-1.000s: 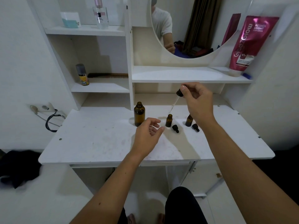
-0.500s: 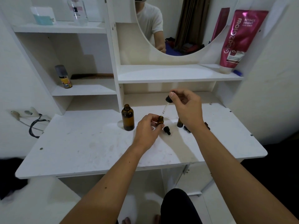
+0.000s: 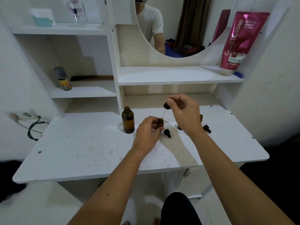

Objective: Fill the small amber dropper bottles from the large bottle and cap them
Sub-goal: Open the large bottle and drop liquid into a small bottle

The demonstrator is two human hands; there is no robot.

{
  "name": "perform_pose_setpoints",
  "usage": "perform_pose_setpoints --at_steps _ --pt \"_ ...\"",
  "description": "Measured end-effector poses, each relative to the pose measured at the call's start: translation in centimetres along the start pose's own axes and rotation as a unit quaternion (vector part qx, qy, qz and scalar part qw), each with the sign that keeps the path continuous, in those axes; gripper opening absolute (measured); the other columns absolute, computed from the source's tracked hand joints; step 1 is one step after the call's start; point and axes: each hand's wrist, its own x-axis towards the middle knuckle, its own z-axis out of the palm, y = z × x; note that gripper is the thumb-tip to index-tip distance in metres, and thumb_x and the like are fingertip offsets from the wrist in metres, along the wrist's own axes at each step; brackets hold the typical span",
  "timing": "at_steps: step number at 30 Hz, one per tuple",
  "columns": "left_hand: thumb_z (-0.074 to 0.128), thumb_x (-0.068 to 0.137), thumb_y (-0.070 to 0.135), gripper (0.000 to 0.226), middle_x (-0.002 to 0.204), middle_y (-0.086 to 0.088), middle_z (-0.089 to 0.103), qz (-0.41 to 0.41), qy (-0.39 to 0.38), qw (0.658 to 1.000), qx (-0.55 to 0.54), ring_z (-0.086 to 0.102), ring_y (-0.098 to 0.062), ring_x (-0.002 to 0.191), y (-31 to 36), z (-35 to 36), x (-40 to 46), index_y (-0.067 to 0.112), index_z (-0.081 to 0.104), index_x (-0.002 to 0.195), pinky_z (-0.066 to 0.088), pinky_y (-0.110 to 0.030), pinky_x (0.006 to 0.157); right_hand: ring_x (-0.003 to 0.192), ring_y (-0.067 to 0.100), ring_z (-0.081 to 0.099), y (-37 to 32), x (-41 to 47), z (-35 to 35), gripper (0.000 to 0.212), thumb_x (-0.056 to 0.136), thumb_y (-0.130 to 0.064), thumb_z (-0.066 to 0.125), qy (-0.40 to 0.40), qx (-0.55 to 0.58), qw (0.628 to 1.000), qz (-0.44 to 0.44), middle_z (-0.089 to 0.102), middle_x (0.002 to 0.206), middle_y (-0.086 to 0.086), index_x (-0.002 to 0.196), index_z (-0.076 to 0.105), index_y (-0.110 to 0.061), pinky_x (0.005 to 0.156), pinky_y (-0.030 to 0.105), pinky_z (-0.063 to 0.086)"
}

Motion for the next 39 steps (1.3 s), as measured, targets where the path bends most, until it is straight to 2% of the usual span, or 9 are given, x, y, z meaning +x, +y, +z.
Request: perform_pose_setpoints --at_steps 3,7,9,12,17,22,33,36,39 --pt "0.075 0.095 0.027 0.027 0.113 0.011 0.066 0.003 -0.001 1.000 0.014 0.064 0.000 0.094 0.0 0.0 0.0 0.027 0.061 0.118 0.052 -0.013 0.078 0.064 -0.005 0.063 0.2 0.0 0.2 0.006 0.097 -0.019 0.075 0.008 -0.012 1.000 0.002 0.081 0.088 -0.004 0.094 0.079 -0.015 0.071 0.022 0.049" --pt "0.074 0.095 0.027 0.027 0.114 0.011 0.065 0.000 -0.002 1.000 0.024 0.063 0.001 0.092 0.1 0.0 0.0 0.029 0.059 0.117 0.049 -0.010 0.076 0.066 -0.007 0.063 -0.4 -0.1 0.1 0.006 0.099 -0.019 0.073 0.013 -0.012 1.000 0.000 0.080 0.088 -0.007 0.096 0.077 -0.020 0.069 0.013 0.048" --pt "0.074 0.095 0.028 0.028 0.115 0.009 0.065 0.000 0.001 0.999 0.035 0.064 -0.004 0.093 0.1 0.1 0.0 0.027 0.060 0.119 0.052 -0.015 0.081 0.074 -0.006 0.067 -0.8 -0.3 0.0 0.004 0.100 -0.020 0.072 0.007 -0.010 1.000 -0.010 0.079 0.090 -0.007 0.101 0.076 -0.019 0.073 0.011 0.050" --pt "0.073 0.096 0.029 0.032 0.120 0.008 0.065 -0.002 0.007 0.999 0.051 0.066 -0.009 0.098 0.2 0.2 0.0 0.026 0.059 0.124 0.059 -0.028 0.092 0.087 0.003 0.074 -1.2 -0.7 -0.3 0.009 0.099 -0.019 0.074 -0.005 -0.021 0.999 -0.043 0.080 0.094 -0.003 0.106 0.076 -0.013 0.083 0.015 0.056" --pt "0.074 0.094 0.030 0.053 0.136 0.005 0.060 -0.015 0.003 0.998 0.055 0.065 -0.011 0.106 0.5 -0.2 -0.7 0.026 0.050 0.142 0.059 -0.036 0.096 0.091 0.008 0.076 -2.4 -0.9 -0.7 0.015 0.100 -0.023 0.073 0.033 0.008 0.998 -0.049 0.080 0.095 -0.004 0.113 0.075 -0.014 0.079 0.024 0.060" --pt "0.074 0.094 0.030 0.052 0.132 0.006 0.062 -0.016 0.045 0.999 0.021 0.063 -0.011 0.106 1.2 -1.1 -1.9 0.025 0.051 0.140 0.059 -0.031 0.093 0.085 -0.007 0.072 -4.3 -0.9 -0.6 0.010 0.101 -0.015 0.071 0.076 0.038 0.994 -0.073 0.075 0.092 -0.011 0.109 0.074 -0.009 0.082 0.011 0.055" --pt "0.083 0.086 0.034 0.043 0.104 0.016 0.068 -0.042 0.160 0.981 -0.102 0.066 -0.001 0.092 -0.5 -6.8 -5.3 0.027 0.061 0.123 0.059 -0.021 0.079 0.092 0.004 0.075 -7.3 -1.0 3.5 0.013 0.101 -0.022 0.071 0.038 0.097 0.991 -0.080 0.078 0.099 -0.005 0.110 0.075 -0.012 0.087 0.018 0.058" --pt "0.085 0.083 0.037 0.046 0.106 0.016 0.067 -0.064 0.203 0.972 -0.102 0.066 -0.005 0.092 -1.1 -8.5 -5.3 0.032 0.059 0.120 0.059 -0.019 0.079 0.094 0.005 0.076 -8.1 -0.6 5.0 0.014 0.101 -0.022 0.071 0.030 0.106 0.990 -0.086 0.078 0.100 -0.005 0.111 0.075 -0.013 0.089 0.021 0.060" --pt "0.088 0.079 0.038 0.058 0.122 0.010 0.063 -0.080 0.195 0.973 -0.091 0.064 -0.014 0.101 -1.7 -9.2 -4.6 0.031 0.056 0.127 0.057 -0.021 0.085 0.096 0.009 0.077 -8.3 -0.2 6.3 0.013 0.101 -0.022 0.071 0.018 0.110 0.990 -0.091 0.078 0.101 -0.003 0.110 0.075 -0.014 0.092 0.024 0.061"
